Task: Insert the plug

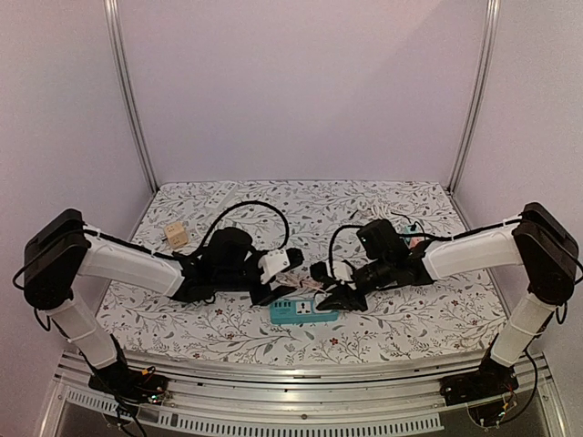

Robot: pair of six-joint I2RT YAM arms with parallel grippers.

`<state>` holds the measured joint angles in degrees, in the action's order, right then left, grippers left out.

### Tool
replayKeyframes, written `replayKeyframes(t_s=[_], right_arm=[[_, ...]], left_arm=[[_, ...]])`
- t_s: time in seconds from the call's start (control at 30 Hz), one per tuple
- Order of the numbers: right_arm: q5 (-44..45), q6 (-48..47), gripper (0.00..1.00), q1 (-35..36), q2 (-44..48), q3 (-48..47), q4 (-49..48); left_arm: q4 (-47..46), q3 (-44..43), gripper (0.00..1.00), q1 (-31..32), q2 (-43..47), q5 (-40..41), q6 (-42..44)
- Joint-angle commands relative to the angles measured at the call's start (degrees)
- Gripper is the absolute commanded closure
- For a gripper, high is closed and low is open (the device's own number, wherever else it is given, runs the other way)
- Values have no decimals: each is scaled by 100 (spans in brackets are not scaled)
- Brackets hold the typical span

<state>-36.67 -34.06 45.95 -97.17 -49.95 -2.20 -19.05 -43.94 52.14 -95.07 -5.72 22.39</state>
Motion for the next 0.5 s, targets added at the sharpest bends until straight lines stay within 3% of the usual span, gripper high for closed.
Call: replayKeyframes(t_s=[0.0,0.23,0.47], right_arm=[[-162,206,100,65,-119,-119,-58],[-191,386,100,392,-189,-375,-65],[-50,462,100,410,-653,-746,-60]], left_arm=[[96,20,36,-99,231,-47,-143],[862,451,30,-159,1338,85,-99],[876,1113,30,-163,2102,785,-361]])
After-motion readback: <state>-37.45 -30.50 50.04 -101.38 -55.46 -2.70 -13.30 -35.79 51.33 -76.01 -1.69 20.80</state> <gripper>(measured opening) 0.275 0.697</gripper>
